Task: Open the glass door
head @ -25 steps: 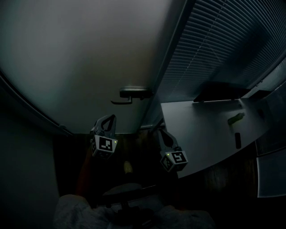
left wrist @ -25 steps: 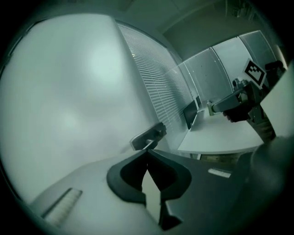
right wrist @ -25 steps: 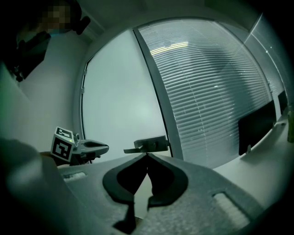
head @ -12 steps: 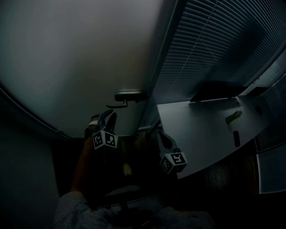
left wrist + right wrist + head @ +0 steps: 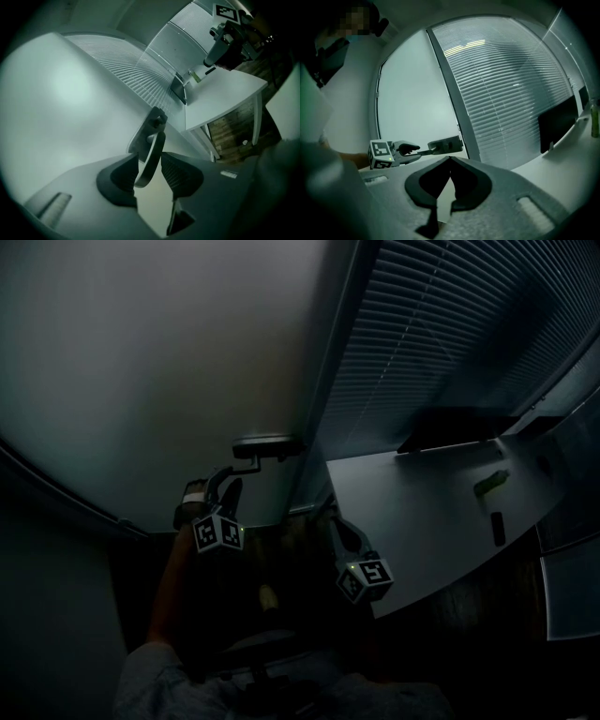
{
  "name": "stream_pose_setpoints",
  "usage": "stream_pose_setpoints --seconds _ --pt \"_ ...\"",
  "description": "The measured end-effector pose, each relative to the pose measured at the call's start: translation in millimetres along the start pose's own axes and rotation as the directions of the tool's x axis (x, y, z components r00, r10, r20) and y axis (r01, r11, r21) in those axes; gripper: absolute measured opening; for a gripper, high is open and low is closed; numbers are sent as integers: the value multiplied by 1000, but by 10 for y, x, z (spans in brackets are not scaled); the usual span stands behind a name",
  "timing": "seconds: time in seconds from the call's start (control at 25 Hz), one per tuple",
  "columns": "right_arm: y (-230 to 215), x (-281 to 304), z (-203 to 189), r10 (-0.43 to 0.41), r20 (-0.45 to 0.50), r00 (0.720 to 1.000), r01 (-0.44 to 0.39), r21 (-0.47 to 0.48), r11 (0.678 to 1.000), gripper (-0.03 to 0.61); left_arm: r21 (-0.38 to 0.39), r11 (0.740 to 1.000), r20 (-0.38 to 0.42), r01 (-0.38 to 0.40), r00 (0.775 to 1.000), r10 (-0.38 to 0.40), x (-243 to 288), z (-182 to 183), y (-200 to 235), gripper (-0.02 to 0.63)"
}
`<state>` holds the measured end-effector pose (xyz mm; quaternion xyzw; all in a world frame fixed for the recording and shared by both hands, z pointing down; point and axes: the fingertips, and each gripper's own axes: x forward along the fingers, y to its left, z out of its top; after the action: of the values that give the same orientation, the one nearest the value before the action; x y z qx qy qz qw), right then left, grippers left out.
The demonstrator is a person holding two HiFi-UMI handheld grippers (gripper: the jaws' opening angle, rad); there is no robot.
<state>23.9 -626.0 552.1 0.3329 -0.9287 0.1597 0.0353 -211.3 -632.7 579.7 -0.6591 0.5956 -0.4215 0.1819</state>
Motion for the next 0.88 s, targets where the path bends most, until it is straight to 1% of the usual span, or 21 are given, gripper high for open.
stream_pose_setpoints --seconds 0.16,0.28,0.4,0.52,0.56,0.6,0.88 --pt "-54 101 -30 5 0 1000 -5 3 1000 2 54 999 -20 3 1000 -2 107 -53 3 160" --pt "-88 154 -23 5 -2 1000 -5 17 1000 2 82 997 -22 14 1000 -12 114 -50 -6 155" --pt "-92 208 -22 11 -1 1000 -11 28 1000 2 92 996 -21 17 1000 -15 111 -50 -6 158" --pt "-79 256 -46 20 -8 1000 -19 32 999 2 106 994 -34 36 999 -33 113 -44 -15 166" --pt "-79 276 -54 22 -8 1000 -21 33 999 2 109 993 -40 46 998 -42 122 -48 -23 202" --pt "-80 295 -61 24 -8 1000 -23 36 999 2 110 992 -45 54 998 -49 135 -53 -32 213" --pt "-100 362 -104 20 -22 1000 -19 50 999 2 128 990 -50 64 997 -58 242 -83 -61 212"
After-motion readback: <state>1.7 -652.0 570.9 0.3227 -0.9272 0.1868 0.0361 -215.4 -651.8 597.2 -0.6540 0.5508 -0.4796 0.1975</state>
